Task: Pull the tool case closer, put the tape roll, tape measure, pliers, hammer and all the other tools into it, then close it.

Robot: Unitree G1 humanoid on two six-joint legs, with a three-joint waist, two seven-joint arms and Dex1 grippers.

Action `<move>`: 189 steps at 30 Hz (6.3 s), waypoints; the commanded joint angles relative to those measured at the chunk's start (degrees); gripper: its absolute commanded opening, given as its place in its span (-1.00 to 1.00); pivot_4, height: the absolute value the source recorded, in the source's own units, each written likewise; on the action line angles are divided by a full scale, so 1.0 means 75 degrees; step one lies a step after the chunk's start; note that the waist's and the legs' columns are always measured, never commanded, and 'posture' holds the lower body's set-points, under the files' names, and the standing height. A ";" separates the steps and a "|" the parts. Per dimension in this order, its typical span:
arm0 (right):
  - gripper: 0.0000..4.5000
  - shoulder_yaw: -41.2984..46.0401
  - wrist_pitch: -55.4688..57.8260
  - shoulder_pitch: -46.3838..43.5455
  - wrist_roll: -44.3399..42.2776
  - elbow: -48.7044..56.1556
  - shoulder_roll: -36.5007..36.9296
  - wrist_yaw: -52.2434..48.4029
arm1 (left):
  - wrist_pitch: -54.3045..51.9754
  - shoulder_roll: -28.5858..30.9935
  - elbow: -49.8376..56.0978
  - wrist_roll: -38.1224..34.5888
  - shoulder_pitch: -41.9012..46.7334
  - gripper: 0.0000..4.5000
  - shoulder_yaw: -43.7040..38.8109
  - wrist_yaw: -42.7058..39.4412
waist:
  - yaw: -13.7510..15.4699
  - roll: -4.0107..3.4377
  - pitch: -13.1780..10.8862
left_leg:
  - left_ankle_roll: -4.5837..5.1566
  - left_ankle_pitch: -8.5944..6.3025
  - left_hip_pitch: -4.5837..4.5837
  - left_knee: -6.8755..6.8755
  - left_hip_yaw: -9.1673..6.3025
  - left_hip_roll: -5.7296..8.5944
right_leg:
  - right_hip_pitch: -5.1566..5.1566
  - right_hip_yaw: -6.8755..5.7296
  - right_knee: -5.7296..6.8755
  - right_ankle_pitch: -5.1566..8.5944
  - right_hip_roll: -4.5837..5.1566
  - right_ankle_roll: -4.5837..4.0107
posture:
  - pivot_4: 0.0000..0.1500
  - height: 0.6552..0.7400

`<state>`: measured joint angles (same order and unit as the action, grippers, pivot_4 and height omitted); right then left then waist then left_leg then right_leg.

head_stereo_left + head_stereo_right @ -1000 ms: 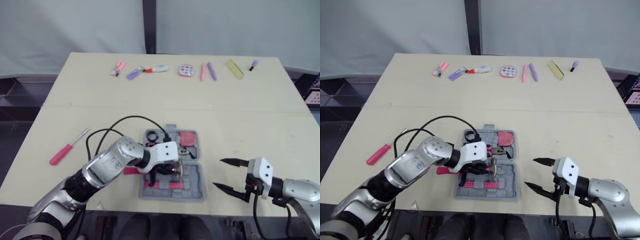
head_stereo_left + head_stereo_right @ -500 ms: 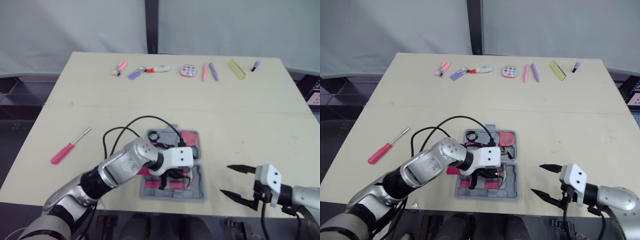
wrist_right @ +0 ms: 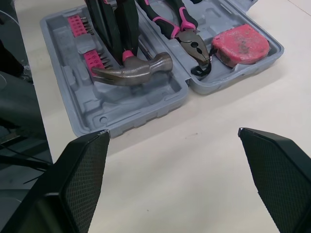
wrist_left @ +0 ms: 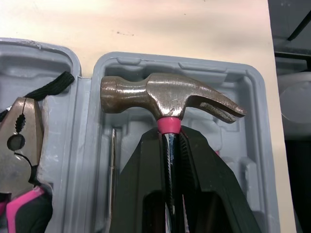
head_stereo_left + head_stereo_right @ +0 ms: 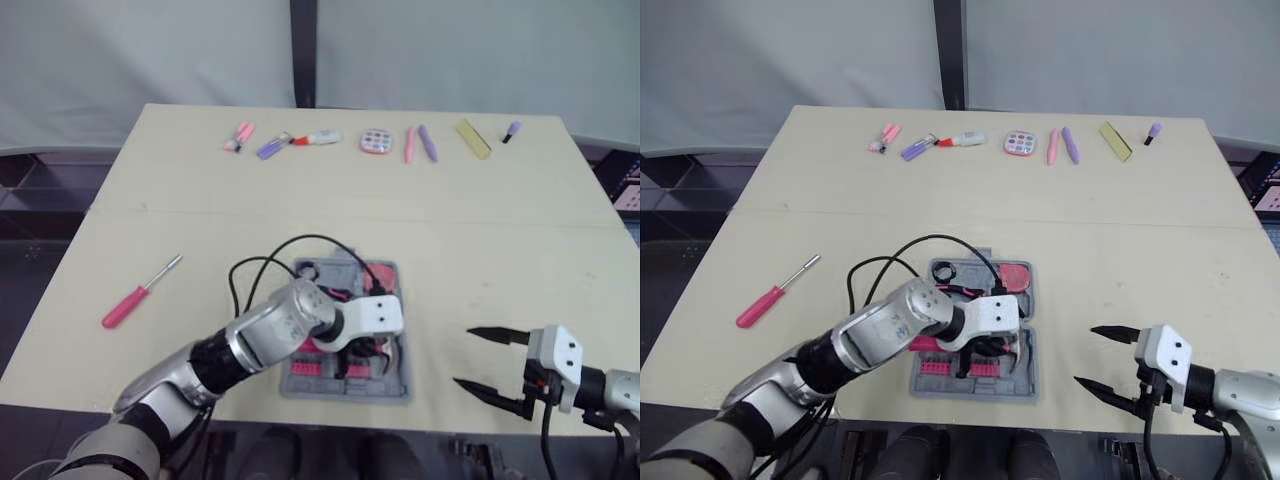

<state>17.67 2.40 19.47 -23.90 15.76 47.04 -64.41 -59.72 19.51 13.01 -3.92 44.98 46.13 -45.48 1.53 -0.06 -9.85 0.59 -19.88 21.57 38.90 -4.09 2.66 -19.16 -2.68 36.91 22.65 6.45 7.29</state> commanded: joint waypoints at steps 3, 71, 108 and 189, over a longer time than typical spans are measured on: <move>1.00 0.0006 -0.0008 0.0031 -0.0013 0.0227 -0.0040 0.0081 | 0.0180 -0.0224 -0.0082 0.0124 0.0282 -0.98 0.0148 -0.0019 | 0.0004 0.0000 0.0000 | 0.0000 0.0000 0.0000 0.0000 0.0000 -0.0001 | 0.0000 0.0000 0.0000 0.0000 -0.0001 0.0000 | 1.00 1.00; 1.00 -0.0001 0.0024 -0.0285 0.0048 0.0063 -0.0058 0.0333 | 0.6343 0.1114 -0.0340 -0.0962 -0.3640 -0.99 -0.3494 -0.1716 | -0.0017 -0.0009 0.0005 | 0.0001 -0.0003 -0.0004 0.0005 -0.0006 0.0001 | 0.0008 -0.0013 -0.0001 0.0000 0.0006 0.0000 | 1.00 1.00; 1.00 0.0324 0.0220 0.0169 0.0019 0.0479 -0.0139 0.0500 | 0.7321 0.0167 -0.1674 -0.0233 -0.3483 -0.99 -0.2947 -0.1699 | -0.0013 -0.0011 0.0006 | 0.0002 -0.0003 -0.0021 0.0005 -0.0004 0.0001 | 0.0022 -0.0020 0.0002 0.0000 0.0008 0.0000 | 1.00 1.00; 1.00 0.0586 0.0676 -0.0164 -0.1276 0.0656 -0.0463 0.0484 | 0.7967 0.0404 -0.3836 0.1042 -0.3404 -0.99 -0.2542 -0.1280 | -0.0004 -0.0033 0.0036 | 0.0004 -0.0004 -0.0067 -0.0005 -0.0012 0.0000 | 0.0089 -0.0029 -0.0055 0.0000 0.0007 0.0001 | 1.00 1.00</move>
<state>20.41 7.77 18.73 -30.83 19.10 44.22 -60.06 1.92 21.43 -11.23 -0.02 21.49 24.60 -55.00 1.50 -0.30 -9.58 0.61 -19.91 21.07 38.86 -4.19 2.66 -18.49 -2.90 36.50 22.65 6.50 7.29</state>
